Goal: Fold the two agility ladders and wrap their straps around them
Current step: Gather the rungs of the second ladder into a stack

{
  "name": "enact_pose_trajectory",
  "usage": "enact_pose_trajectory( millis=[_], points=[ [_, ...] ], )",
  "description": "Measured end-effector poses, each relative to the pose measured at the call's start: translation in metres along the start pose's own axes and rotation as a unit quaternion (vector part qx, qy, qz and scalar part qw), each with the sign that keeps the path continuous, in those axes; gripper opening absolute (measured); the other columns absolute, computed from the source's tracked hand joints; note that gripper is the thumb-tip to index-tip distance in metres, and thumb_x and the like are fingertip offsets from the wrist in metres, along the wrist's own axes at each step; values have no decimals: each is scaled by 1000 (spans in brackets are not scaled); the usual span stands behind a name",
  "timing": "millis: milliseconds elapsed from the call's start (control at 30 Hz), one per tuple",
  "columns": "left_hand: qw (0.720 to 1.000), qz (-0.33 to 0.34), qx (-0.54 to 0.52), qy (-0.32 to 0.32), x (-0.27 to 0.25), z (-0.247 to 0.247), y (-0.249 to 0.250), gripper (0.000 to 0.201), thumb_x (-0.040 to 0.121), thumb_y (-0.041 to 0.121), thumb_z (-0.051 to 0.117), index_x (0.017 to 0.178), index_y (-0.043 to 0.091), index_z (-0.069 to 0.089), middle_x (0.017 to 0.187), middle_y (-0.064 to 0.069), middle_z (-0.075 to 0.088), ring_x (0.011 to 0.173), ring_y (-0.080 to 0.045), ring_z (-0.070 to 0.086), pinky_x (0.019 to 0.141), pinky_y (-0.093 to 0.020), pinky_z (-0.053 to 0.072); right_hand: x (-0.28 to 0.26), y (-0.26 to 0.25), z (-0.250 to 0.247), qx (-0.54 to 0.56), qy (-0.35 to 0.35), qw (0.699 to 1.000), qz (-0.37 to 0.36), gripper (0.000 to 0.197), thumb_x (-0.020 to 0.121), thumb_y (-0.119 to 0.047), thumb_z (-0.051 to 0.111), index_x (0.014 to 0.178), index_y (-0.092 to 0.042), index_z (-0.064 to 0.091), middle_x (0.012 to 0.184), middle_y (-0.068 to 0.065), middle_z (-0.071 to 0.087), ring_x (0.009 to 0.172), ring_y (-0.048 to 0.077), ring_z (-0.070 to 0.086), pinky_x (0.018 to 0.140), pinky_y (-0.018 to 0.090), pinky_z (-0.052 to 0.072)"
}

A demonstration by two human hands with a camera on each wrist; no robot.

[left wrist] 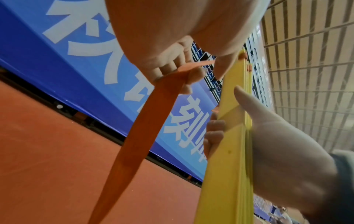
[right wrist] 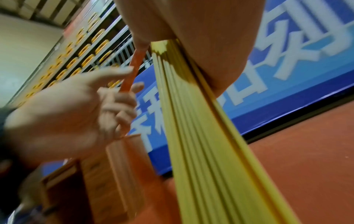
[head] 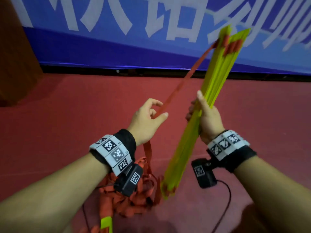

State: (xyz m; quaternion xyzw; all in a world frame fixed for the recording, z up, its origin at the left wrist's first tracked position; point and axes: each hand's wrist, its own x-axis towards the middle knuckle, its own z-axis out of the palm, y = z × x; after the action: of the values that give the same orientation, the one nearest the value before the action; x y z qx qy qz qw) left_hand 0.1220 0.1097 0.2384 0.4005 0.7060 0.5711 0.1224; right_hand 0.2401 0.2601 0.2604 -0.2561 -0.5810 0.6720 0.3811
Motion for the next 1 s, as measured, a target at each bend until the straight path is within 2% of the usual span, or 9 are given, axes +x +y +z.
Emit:
enact_pose_trajectory(
  millis=[100, 200, 300, 400, 567, 667, 733, 867, 1000],
  points=[
    [985, 31, 148, -88, -17, 1, -7, 30, 104, 36, 52, 133, 35, 58, 74, 11, 59, 68, 2, 55, 67, -23, 44, 15, -15, -14, 108, 79, 991, 1, 37, 96, -50, 63, 81, -17, 53, 60, 0, 46, 50, 17, 46, 54, 28, 44],
    [928, 70, 320, -177, -33, -4, -17, 47, 104, 53, 34, 150, 44, 40, 117, 4, 64, 114, -20, 61, 91, -37, 49, 25, -22, -26, 208, 122, 970, 4, 43, 96, -54, 60, 73, -19, 50, 57, -1, 46, 49, 17, 48, 55, 28, 46],
    [881, 39, 429, -196, -47, -10, -23, 67, 94, 73, 29, 156, 48, 21, 111, 5, 42, 106, -23, 58, 82, -36, 46, 31, -22, -35, 282, 126, 951, 29, 48, 92, -61, 61, 68, -22, 47, 60, 0, 46, 50, 18, 51, 59, 28, 49],
    [875, 17, 463, -139, -54, -15, -28, 90, 78, 88, 38, 156, 46, 24, 117, 5, 35, 112, -18, 50, 89, -36, 49, 29, -21, -36, 318, 113, 939, 60, 49, 91, -64, 60, 68, -23, 47, 61, -2, 47, 51, 15, 51, 60, 26, 50],
    [875, 32, 468, -118, -61, -5, -34, 82, 86, 69, 58, 155, 35, 29, 132, 6, 58, 126, -19, 53, 111, -39, 32, 22, -28, -29, 338, 105, 930, 96, 53, 92, -68, 54, 78, -17, 57, 66, -1, 59, 60, 14, 62, 68, 27, 55],
    [932, 35, 355, -62, -63, -8, -34, 63, 82, 53, 70, 140, 39, 50, 108, 4, 72, 104, -26, 67, 87, -36, 47, 18, -31, -27, 347, 109, 926, 101, 58, 90, -69, 58, 103, -13, 62, 88, 3, 69, 71, 17, 71, 74, 31, 60],
    [939, 53, 339, -27, -64, -10, -34, 59, 75, 57, 69, 130, 43, 54, 96, 6, 73, 92, -27, 70, 72, -35, 52, 17, -31, -27, 353, 104, 924, 100, 64, 86, -70, 62, 115, -12, 61, 99, 5, 70, 78, 18, 74, 80, 33, 61],
    [928, 80, 363, 5, -65, -8, -30, 61, 69, 73, 63, 120, 39, 58, 88, 11, 71, 83, -21, 70, 67, -33, 52, 13, -28, -20, 332, 81, 934, 103, 53, 88, -61, 67, 108, -13, 60, 88, 1, 69, 74, 13, 72, 77, 30, 60],
    [927, 60, 370, -23, -65, -9, -25, 61, 74, 71, 61, 125, 40, 58, 91, 9, 72, 88, -24, 70, 70, -34, 53, 10, -15, -5, 323, 73, 933, 139, 26, 94, -37, 69, 85, -15, 56, 68, -2, 64, 63, 12, 67, 74, 27, 57]
  ],
)
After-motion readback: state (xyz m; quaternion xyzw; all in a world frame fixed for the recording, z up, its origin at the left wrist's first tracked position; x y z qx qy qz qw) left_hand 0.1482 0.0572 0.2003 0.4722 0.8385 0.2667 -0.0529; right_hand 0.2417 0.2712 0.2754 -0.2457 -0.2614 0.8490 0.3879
